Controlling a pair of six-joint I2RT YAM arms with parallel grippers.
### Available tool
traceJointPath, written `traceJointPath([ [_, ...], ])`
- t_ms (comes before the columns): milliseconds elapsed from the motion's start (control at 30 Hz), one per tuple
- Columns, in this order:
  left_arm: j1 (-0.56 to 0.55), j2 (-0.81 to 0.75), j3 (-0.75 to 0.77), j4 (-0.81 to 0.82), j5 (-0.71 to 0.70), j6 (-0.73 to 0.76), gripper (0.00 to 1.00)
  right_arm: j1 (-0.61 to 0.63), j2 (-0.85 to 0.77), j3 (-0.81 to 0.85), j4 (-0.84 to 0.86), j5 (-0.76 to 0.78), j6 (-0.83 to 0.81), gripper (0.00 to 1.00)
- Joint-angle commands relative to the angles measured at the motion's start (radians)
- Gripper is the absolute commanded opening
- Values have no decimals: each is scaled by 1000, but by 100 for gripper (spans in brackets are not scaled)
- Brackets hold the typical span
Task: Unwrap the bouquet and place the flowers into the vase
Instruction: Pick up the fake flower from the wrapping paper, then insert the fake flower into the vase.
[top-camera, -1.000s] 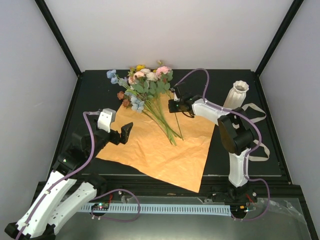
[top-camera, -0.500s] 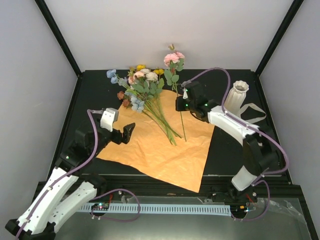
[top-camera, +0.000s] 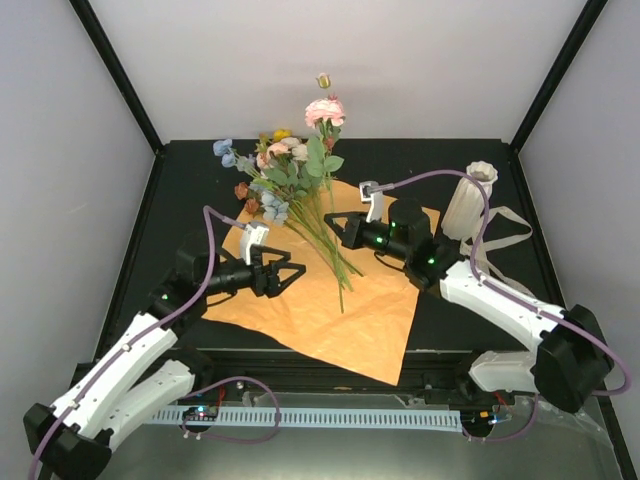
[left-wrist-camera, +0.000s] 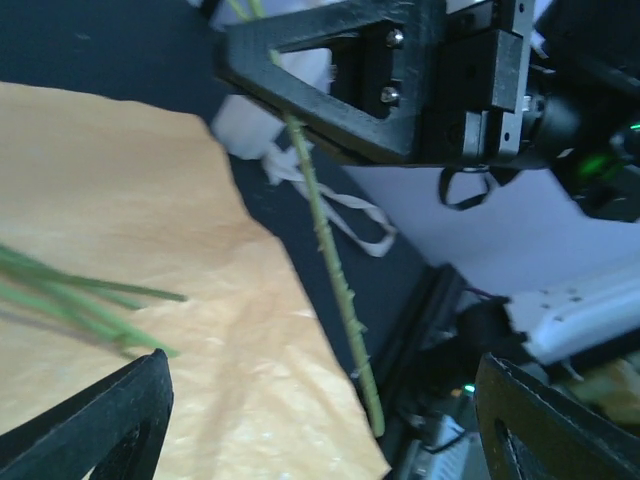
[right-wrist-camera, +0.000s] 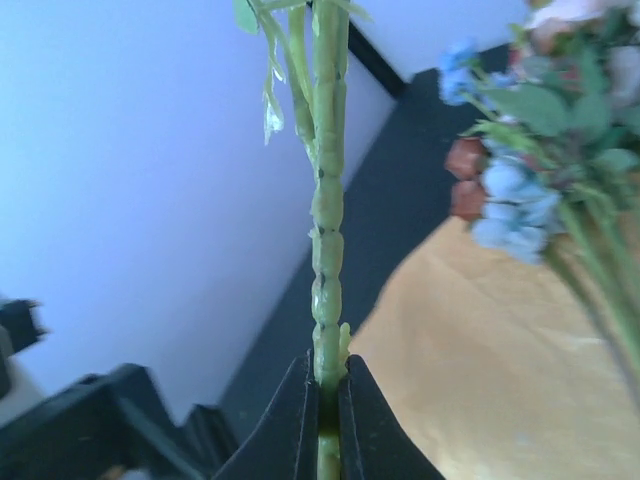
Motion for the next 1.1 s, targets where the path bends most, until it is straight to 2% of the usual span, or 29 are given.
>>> traceJointPath([
  [0,-30,31,-18,236,236,-131,81,68,-64,-42,267,17,128,1],
  [133,-68,53,-42,324,243,-176,74,132,-81,-43,337,50,137,1],
  [367,-89,86,-88,478,257,-266,62,196,-79,-31,358,75,142,1],
  [567,-99,117,-86,491,262,-259,46,208,-95,-35,354,66,151,1],
  [733,-106,140,-94,510,253,-253,41,210,-118,-42,337,61,156,2],
  [833,-111,153,-97,526,255,-248,28,210,-127,-45,323,53,150,3],
  [933,-112,153,-91,518,270,-214,4,209,-130,-28,284,27,124,8],
  [1067,-112,113,-65,429,273,-108,2,210,-143,42,110,-20,42,17],
])
